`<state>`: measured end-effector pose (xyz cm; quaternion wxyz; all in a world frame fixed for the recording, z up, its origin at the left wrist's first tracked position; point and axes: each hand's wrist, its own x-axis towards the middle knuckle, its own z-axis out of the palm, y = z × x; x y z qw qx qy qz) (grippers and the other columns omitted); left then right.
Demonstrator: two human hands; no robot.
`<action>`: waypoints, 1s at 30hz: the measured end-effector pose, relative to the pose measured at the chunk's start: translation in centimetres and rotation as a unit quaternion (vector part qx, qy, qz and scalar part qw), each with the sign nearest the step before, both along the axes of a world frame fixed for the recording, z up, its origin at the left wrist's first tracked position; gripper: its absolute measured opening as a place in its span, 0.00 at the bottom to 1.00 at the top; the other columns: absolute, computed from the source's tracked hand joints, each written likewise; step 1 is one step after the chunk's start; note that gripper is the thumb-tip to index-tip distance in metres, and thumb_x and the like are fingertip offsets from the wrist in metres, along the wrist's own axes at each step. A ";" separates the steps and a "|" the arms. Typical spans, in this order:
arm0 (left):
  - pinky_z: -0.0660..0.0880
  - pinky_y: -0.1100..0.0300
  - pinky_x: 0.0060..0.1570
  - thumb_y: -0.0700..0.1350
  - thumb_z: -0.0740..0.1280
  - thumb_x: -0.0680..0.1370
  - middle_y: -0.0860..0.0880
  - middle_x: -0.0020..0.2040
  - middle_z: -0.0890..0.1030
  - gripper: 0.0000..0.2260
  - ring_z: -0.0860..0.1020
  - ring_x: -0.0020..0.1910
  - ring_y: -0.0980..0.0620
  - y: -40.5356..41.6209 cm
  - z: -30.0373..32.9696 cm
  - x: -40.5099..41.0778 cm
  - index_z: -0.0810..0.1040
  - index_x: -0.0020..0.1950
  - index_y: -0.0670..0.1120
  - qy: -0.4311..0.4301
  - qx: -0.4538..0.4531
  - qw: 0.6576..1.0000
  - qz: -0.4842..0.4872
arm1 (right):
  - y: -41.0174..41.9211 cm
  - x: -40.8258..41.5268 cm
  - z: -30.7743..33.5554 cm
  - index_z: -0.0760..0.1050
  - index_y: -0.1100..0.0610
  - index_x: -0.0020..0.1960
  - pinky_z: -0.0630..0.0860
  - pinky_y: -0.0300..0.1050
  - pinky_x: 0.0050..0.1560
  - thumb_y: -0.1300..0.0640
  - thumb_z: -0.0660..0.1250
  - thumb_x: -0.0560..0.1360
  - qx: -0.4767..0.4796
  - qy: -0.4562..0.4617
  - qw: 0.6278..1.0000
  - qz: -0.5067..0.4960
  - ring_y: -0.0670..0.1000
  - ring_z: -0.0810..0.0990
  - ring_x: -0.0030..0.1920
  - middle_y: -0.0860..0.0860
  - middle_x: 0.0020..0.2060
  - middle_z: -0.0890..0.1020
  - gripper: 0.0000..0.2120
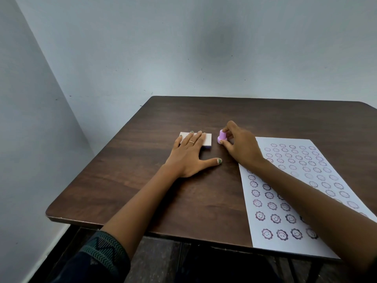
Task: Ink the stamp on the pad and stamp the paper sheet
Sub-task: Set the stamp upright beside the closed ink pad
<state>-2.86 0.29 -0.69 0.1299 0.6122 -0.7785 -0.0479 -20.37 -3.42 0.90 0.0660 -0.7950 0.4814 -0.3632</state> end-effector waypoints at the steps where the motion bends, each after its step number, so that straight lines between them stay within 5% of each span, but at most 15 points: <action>1: 0.39 0.51 0.74 0.72 0.53 0.71 0.51 0.79 0.49 0.42 0.44 0.77 0.53 0.0 0.0 0.0 0.48 0.77 0.49 0.000 -0.001 1.000 0.000 | 0.0 0.0 0.0 0.70 0.57 0.48 0.78 0.50 0.46 0.58 0.69 0.71 0.001 -0.003 1.000 -0.001 0.54 0.80 0.44 0.56 0.46 0.83 0.09; 11: 0.36 0.50 0.73 0.71 0.55 0.71 0.51 0.79 0.46 0.43 0.42 0.77 0.53 0.3 0.0 0.0 0.45 0.77 0.50 0.013 -0.023 1.000 -0.002 | 0.4 0.1 0.1 0.68 0.57 0.51 0.75 0.48 0.41 0.55 0.65 0.73 -0.014 -0.014 1.000 -0.008 0.55 0.81 0.41 0.56 0.42 0.83 0.10; 19: 0.36 0.51 0.74 0.69 0.53 0.74 0.51 0.79 0.49 0.39 0.44 0.77 0.53 0.6 0.1 -0.1 0.46 0.77 0.49 0.025 -0.037 0.999 -0.005 | 1.0 0.1 0.6 0.72 0.58 0.50 0.75 0.51 0.47 0.56 0.62 0.74 -0.028 -0.039 0.998 -0.047 0.56 0.79 0.45 0.56 0.45 0.82 0.08; 25: 0.39 0.52 0.75 0.64 0.52 0.77 0.51 0.79 0.50 0.34 0.45 0.77 0.53 0.7 0.1 -0.3 0.47 0.77 0.49 0.042 -0.035 0.998 -0.002 | 0.9 -0.9 0.4 0.71 0.60 0.61 0.70 0.51 0.59 0.58 0.57 0.76 0.043 0.047 0.997 -0.046 0.57 0.75 0.57 0.58 0.59 0.78 0.15; 30: 0.38 0.53 0.75 0.63 0.51 0.78 0.52 0.79 0.49 0.33 0.44 0.77 0.54 0.6 0.2 -0.3 0.47 0.77 0.50 0.028 -0.031 0.999 -0.003 | 0.1 -2.9 -0.2 0.59 0.58 0.71 0.55 0.50 0.72 0.49 0.51 0.79 0.113 0.191 0.975 -0.033 0.56 0.58 0.73 0.57 0.74 0.62 0.23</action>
